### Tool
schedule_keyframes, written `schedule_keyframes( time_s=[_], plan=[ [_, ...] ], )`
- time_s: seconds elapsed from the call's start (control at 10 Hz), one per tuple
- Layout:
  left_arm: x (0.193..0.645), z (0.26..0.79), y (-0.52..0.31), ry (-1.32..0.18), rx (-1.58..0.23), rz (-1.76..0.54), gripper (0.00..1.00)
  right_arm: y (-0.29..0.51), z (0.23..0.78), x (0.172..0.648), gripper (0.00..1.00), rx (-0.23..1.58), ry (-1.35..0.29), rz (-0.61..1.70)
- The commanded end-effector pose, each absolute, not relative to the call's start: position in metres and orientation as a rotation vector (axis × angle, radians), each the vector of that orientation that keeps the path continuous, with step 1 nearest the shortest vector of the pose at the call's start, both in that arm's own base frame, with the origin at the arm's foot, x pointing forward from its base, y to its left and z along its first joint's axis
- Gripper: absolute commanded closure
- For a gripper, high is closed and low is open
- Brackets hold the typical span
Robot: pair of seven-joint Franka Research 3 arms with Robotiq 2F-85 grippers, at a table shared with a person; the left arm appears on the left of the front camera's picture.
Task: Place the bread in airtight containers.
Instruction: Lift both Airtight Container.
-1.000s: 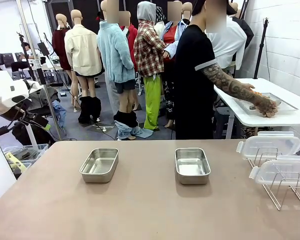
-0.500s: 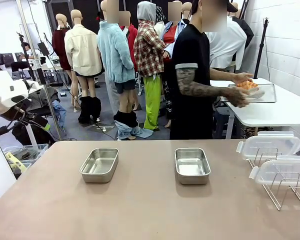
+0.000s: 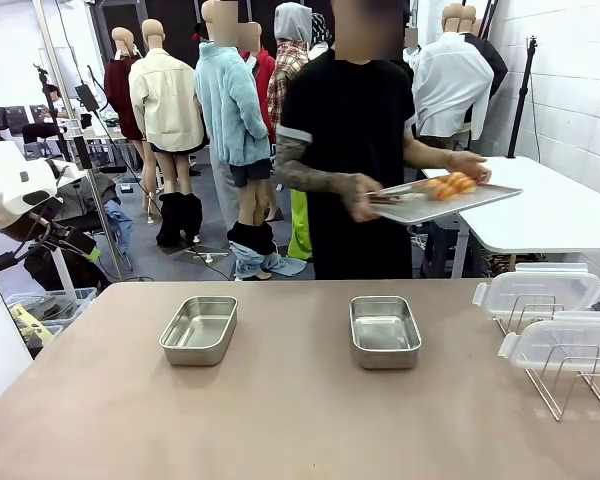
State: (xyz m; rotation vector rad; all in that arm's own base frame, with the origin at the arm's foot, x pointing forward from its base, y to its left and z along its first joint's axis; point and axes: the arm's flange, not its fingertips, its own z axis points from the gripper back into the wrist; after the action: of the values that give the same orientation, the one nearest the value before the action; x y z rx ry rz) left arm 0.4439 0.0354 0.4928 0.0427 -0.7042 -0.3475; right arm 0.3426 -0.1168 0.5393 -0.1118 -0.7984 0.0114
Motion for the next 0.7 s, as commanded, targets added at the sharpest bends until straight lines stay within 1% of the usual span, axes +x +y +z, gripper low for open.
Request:
schedule_keyframes(
  time_s=[0.0, 0.6],
  plan=[
    [0.4435, 0.4945, 0.0369, -0.709, 0.041, -0.341, 0.0, -0.1171, 0.5392, 0.3426, 0.0, -0.109, -0.798, 0.009],
    [0.4435, 0.4945, 0.0369, -0.709, 0.041, -0.341, 0.0, -0.1171, 0.5392, 0.3426, 0.0, -0.109, -0.798, 0.009]
  ],
)
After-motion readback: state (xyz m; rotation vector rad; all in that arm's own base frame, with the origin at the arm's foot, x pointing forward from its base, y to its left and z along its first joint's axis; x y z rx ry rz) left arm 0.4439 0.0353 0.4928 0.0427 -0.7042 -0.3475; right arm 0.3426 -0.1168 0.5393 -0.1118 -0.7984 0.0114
